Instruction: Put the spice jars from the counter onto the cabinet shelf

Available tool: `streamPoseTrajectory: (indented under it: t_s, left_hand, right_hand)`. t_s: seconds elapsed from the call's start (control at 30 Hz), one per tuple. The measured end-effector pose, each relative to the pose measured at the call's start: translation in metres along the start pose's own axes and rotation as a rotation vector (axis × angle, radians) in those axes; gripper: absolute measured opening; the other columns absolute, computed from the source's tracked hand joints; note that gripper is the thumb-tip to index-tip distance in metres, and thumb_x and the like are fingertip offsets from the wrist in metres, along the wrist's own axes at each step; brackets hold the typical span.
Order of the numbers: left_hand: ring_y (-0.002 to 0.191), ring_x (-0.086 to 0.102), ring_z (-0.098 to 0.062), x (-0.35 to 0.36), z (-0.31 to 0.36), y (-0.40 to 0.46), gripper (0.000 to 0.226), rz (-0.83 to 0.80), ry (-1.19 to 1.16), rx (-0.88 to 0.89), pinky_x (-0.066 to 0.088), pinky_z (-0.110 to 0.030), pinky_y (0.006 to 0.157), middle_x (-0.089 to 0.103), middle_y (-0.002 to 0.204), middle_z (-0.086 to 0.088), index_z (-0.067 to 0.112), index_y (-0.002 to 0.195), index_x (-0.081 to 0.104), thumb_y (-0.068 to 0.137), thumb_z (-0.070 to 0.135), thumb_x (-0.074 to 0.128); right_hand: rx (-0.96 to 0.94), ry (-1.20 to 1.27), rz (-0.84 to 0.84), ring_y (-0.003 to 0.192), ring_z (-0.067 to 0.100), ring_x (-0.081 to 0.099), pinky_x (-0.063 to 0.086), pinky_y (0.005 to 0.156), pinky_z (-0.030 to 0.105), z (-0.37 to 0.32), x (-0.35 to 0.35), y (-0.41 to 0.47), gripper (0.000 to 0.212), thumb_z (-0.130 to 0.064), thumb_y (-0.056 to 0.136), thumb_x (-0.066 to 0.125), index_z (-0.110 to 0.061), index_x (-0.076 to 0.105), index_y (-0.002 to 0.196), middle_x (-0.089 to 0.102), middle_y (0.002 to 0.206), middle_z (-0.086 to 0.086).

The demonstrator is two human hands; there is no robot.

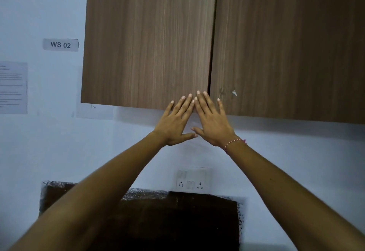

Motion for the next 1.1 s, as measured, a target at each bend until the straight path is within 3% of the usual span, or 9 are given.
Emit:
streamPoseTrajectory:
  t_s: [0.37,0.73,1.1]
  left_hand:
    - [0.145,-0.016,-0.023,0.032,-0.004,0.039,0.098,-0.154,0.000,0.001,-0.002,-0.041,0.117,-0.019,0.157,-0.006,0.012,0.146,-0.016,0.085,0.063,0.042]
    - [0.145,-0.017,-0.024,0.061,-0.011,0.056,0.100,-0.248,0.039,-0.005,-0.002,-0.041,0.118,-0.022,0.156,-0.007,0.011,0.146,-0.017,0.085,0.063,0.044]
    - [0.145,-0.015,-0.025,0.064,-0.012,0.051,0.097,-0.178,0.023,-0.008,-0.001,-0.043,0.118,-0.020,0.157,-0.008,0.009,0.146,-0.015,0.088,0.059,0.043]
  right_hand:
    - [0.032,-0.010,-0.068,0.144,0.020,-0.017,-0.010,0.113,0.054,0.020,0.046,0.028,0.091,-0.065,0.087,0.032,-0.013,-0.014,0.146,-0.018,0.157,0.006]
    - [0.075,-0.007,-0.134,0.145,0.020,-0.016,-0.013,0.111,0.055,0.029,0.077,0.049,0.098,-0.073,0.082,0.029,-0.013,-0.012,0.147,-0.018,0.156,0.006]
    - [0.045,-0.005,-0.149,0.144,0.022,-0.018,-0.007,0.116,0.047,0.029,0.082,0.048,0.099,-0.074,0.081,0.028,-0.011,-0.014,0.146,-0.020,0.156,0.008]
Point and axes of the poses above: each hand's wrist, its own y-axis towards the middle knuckle, its own x-axis out of the palm, z = x × y, the point moved 8 cm from there along y, towards the middle knuckle
